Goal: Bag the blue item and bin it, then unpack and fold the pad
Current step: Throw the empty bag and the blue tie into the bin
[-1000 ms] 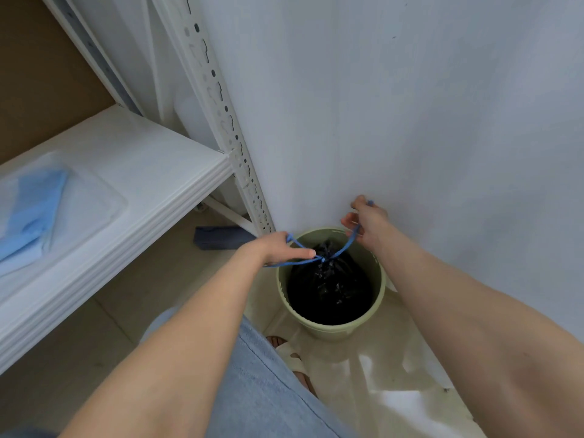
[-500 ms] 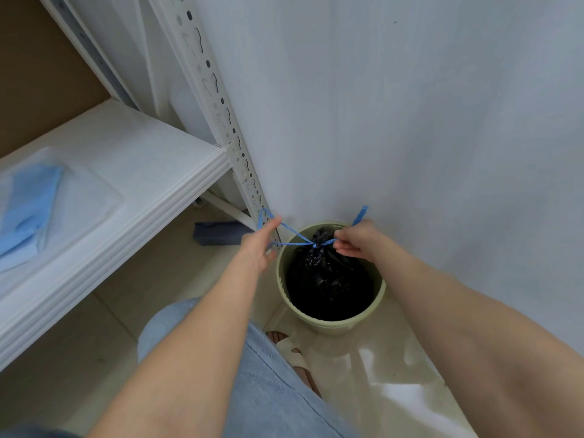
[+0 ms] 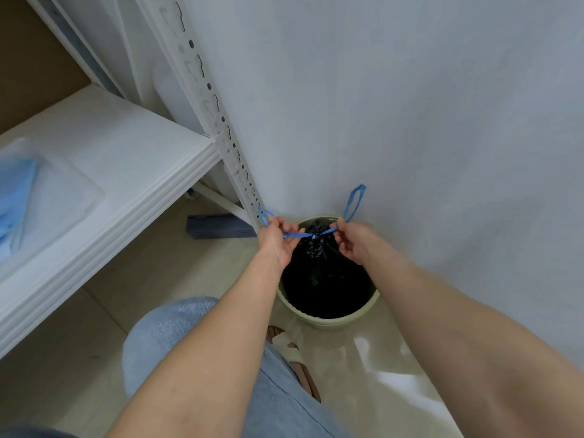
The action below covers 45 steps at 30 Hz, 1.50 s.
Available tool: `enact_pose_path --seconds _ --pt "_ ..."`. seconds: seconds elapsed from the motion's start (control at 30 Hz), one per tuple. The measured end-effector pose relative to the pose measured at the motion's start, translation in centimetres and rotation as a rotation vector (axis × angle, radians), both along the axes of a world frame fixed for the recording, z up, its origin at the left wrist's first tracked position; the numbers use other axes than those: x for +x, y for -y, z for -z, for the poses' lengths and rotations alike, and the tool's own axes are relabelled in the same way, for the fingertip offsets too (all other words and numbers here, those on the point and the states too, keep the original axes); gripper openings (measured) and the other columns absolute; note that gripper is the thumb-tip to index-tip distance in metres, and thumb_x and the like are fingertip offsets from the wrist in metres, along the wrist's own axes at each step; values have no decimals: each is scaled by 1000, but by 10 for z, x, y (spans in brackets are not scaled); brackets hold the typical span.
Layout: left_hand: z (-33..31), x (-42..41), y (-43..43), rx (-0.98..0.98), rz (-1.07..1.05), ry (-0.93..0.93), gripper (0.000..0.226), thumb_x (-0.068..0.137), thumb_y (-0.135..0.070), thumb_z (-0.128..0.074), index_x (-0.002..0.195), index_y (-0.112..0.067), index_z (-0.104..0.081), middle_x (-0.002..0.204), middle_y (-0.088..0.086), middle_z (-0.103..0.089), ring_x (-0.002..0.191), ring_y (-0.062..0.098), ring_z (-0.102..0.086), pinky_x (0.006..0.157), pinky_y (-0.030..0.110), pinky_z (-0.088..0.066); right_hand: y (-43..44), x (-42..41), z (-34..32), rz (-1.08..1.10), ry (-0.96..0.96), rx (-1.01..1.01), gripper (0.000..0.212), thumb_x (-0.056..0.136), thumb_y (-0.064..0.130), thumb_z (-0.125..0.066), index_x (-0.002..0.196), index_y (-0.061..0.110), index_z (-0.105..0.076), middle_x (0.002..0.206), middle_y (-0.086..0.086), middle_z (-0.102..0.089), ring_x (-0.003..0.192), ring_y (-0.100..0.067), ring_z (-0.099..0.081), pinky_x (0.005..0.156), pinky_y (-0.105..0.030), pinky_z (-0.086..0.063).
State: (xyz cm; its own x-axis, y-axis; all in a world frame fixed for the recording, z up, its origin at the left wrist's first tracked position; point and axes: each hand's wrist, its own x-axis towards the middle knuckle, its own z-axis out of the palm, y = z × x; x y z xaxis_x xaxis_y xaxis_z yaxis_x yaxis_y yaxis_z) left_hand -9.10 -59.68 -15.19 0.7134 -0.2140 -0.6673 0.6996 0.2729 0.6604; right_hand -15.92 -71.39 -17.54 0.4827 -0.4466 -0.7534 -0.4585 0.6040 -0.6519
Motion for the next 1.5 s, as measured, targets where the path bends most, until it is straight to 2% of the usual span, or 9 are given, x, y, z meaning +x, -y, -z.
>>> enact_pose_path --seconds 0.17,0.4,0.53,0.93,1.0,1.1,1.3,1.4,1.5 --pt "3 2 5 200 50 66 39 105 -30 -26 70 -15 -37 48 -1 -26 21 6 -21 48 25 -38 -1 4 11 68 -65 -83 35 99 20 -48 66 12 -56 58 -2 -49 47 -8 -42 28 -9 -26" --pt "4 5 2 290 80 93 37 105 -24 -27 70 -16 -37 56 0 -24 21 6 -19 41 22 -34 0 7 20 125 -109 -103 35 97 22 -54 64 11 -58 60 -4 -55 44 -8 -48 29 -12 -32" --pt "3 4 0 316 103 114 36 105 -23 -27 71 -16 -38 59 1 -25 40 12 -22 39 20 -34 3 6 21 133 -110 -85 34 97 21 -55 64 11 -58 60 -3 -54 45 -8 -46 31 -13 -38" --pt "-26 17 -9 178 291 205 27 103 -21 -36 83 -12 -51 57 0 -33 40 9 -38 57 27 -46 -3 0 -18 -132 273 -247 24 98 17 -51 75 16 -58 50 8 -61 40 6 -56 47 -8 -42" --pt "-38 17 -3 103 292 203 32 104 -25 -33 81 -12 -51 50 -2 -35 31 7 -37 55 27 -42 -10 5 -22 -242 243 -384 27 97 13 -51 71 15 -58 52 0 -52 36 3 -49 40 -8 -34" --pt "-53 15 6 0 271 149 37 105 -28 -30 76 -12 -47 36 -5 -37 28 8 -33 54 26 -37 -18 10 -27 -577 95 -675 21 93 9 -51 76 7 -65 57 -3 -44 63 -20 -50 48 -21 -31" --pt "-67 6 19 -54 220 89 42 104 -31 -31 69 -13 -46 64 2 -46 58 15 -48 81 39 -49 -28 3 -35 -937 100 -691 16 90 23 -54 77 14 -55 78 -5 -51 73 -19 -46 64 -29 -38" --pt "-71 5 26 -112 196 61 42 104 -32 -32 67 -14 -45 67 2 -50 66 16 -56 102 45 -41 -27 5 -28 -1007 56 -823 32 94 43 -48 83 17 -62 90 -4 -64 84 -20 -57 82 -35 -47" --pt "-71 7 29 -163 240 83 41 101 -42 -33 73 -16 -47 75 1 -55 80 17 -61 109 48 -32 -25 7 -25 -957 30 -842 40 99 36 -40 95 12 -71 103 -8 -68 96 -24 -61 91 -35 -47"
